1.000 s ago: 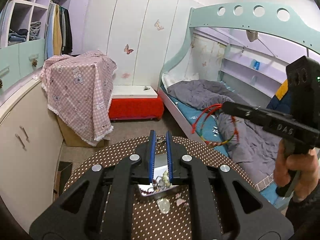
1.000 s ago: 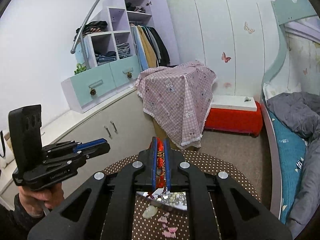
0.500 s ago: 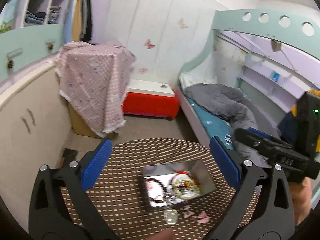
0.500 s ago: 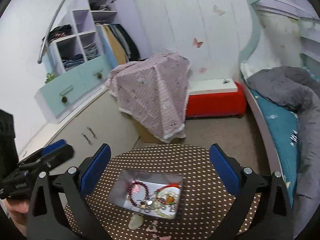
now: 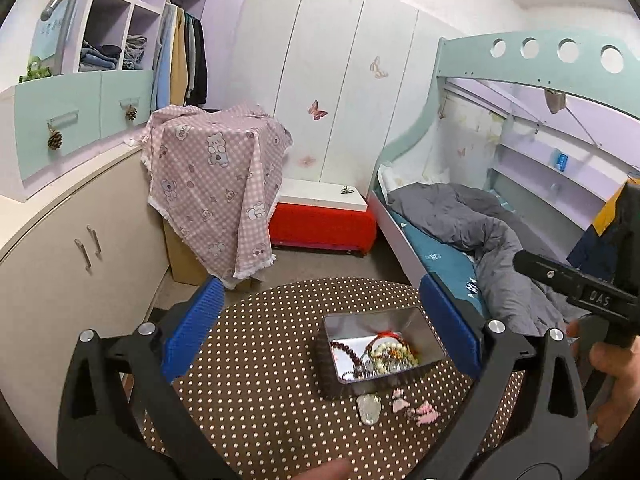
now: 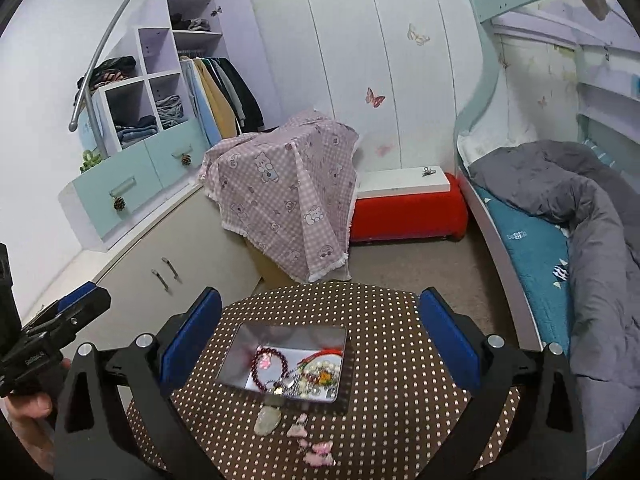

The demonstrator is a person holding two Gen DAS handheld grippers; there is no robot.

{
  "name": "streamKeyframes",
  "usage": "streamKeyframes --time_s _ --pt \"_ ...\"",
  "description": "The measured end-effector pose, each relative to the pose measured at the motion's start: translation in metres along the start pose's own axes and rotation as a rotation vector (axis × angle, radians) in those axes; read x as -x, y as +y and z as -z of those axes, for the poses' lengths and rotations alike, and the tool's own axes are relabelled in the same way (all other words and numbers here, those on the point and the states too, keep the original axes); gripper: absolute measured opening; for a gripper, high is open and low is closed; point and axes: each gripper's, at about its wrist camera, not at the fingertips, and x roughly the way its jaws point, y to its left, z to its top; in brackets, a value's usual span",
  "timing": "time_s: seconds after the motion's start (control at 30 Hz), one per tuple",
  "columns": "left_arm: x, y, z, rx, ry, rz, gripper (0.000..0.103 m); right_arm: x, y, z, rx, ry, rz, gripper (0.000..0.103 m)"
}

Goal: Organize jewelry
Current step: 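Withdraw both tools from the box toward the jade pendant and pink charms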

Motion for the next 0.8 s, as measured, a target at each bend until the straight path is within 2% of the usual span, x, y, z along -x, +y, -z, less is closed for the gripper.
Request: streamKeyframes --time_s 0.2,0.4,0.67,0.8 --pt "0.019 -0.001 0.018 -0.015 -0.001 0.011 0.096 0.031 0.007 0.024 0.011 -0.004 0.058 0.095" --pt "0.028 -0.011 0.043 -0.050 0.038 0.014 0.096 0.049 0.002 0.055 -0.003 0.014 0.101 0.095" --pt "0.026 -0.027 0.074 -0.072 0.079 -0.017 0.096 0.032 -0.009 0.084 0.012 0.102 0.097 0.095" --pt "0.007 -0.035 0.096 -0.080 0.144 -0.043 0.096 0.020 -0.013 0.098 0.042 0.155 0.076 0.095"
